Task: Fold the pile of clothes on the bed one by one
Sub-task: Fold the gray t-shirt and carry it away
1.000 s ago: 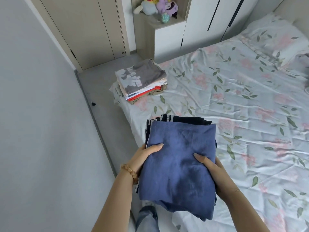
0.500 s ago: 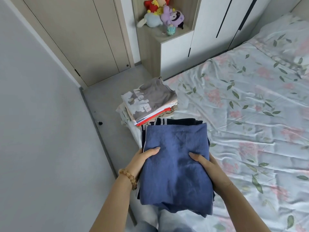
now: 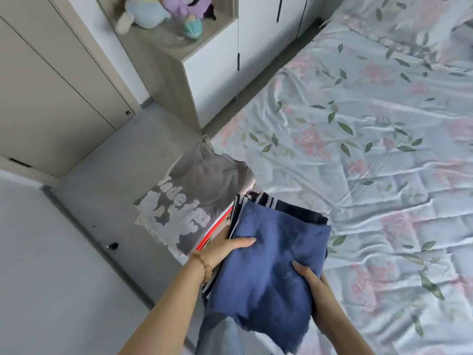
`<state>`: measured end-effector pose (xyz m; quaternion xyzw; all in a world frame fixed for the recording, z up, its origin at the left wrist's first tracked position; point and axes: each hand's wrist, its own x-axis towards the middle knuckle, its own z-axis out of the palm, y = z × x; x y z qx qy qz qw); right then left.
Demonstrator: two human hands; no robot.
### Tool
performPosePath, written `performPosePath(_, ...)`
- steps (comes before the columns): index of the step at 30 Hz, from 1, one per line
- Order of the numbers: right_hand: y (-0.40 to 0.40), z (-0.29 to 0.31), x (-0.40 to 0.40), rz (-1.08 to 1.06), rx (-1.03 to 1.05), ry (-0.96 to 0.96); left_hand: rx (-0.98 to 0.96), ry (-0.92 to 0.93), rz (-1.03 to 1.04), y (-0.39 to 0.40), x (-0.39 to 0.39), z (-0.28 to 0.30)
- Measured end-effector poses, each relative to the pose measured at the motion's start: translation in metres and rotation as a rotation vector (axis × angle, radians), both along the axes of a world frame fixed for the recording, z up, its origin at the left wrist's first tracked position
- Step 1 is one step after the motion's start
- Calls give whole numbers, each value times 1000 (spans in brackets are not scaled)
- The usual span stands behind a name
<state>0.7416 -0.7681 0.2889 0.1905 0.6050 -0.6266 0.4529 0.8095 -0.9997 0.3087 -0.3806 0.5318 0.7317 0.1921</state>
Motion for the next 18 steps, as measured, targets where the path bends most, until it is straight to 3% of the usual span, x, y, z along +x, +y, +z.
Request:
performPosePath(10,-67,-181,19,-253,114,-260,-104,-199,-310,-56,-64,-209)
performPosePath(15,-66,-225,20,-254,144,-321,-261,-252,-164,-51,-47,-265)
performPosePath(18,-63,-228,19,-269,154,-247,-257,-243,-136,-52,-45,-272)
